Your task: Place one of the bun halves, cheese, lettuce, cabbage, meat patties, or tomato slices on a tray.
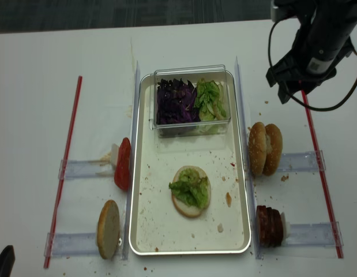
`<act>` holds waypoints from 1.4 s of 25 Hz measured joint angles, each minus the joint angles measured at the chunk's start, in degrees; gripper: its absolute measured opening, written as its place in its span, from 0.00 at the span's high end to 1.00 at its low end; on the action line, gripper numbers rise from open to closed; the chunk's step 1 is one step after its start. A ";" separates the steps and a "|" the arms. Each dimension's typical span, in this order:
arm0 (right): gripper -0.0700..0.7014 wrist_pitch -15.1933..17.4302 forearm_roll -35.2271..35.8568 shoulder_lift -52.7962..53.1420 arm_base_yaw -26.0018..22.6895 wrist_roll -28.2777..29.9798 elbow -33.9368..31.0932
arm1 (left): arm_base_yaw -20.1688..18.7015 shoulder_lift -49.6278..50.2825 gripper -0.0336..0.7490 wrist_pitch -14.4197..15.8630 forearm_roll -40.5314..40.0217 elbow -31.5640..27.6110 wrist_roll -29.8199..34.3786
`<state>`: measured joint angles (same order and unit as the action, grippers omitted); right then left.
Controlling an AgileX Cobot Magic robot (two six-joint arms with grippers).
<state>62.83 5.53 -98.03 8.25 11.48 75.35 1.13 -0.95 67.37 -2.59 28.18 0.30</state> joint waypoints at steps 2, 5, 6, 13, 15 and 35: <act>0.33 -0.02 0.00 0.00 -2.04 0.49 0.00 | 0.00 0.00 0.33 0.00 0.00 0.00 0.00; 0.33 0.15 0.00 0.00 -5.22 1.50 0.00 | 0.00 0.00 0.33 0.00 0.00 0.00 0.00; 0.33 0.23 0.00 0.00 -6.09 1.64 0.00 | 0.00 0.00 0.33 0.00 0.00 0.00 0.00; 0.33 0.35 -0.25 0.00 -11.09 2.36 0.00 | 0.00 0.00 0.33 0.00 0.00 0.00 0.00; 0.33 0.43 -0.25 0.00 -11.46 2.38 0.00 | 0.00 0.00 0.33 0.00 0.00 0.00 0.00; 0.33 0.64 0.00 14.69 -11.58 1.29 -19.74 | 0.00 0.00 0.33 0.00 0.00 0.00 0.00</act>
<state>63.47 5.53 -83.34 -3.34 12.77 55.61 1.13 -0.95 67.37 -2.59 28.18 0.30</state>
